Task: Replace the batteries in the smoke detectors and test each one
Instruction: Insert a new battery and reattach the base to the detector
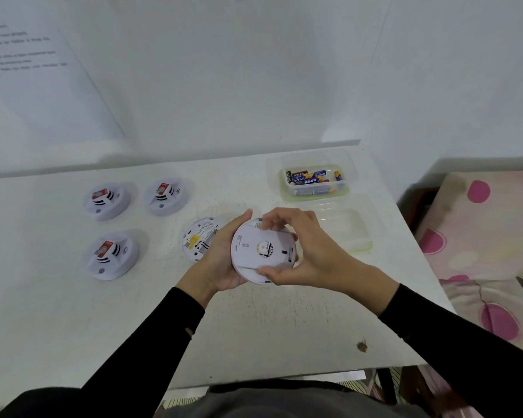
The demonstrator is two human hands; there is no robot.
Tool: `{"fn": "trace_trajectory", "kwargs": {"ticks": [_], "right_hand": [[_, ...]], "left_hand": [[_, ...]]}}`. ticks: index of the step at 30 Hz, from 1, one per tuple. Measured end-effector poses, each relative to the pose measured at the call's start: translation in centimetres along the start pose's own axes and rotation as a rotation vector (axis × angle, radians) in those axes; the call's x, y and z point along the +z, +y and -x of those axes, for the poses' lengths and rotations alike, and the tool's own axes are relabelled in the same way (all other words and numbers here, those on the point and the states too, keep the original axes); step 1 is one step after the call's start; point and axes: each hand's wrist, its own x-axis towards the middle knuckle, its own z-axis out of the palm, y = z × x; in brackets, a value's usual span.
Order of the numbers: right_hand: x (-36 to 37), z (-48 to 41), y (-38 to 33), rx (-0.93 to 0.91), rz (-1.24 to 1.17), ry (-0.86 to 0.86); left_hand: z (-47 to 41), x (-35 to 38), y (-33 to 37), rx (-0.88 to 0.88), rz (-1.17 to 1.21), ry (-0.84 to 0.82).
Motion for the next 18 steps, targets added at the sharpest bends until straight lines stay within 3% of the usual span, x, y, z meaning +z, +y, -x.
{"fn": "trace_trajectory", "kwargs": {"ticks": [18], "right_hand": [[0.1,-1.1,0.1,-0.124,0.079,-0.06]], "left_hand": [[-0.8,0.1,0.3,0.007,-0.075,0.022]]}}
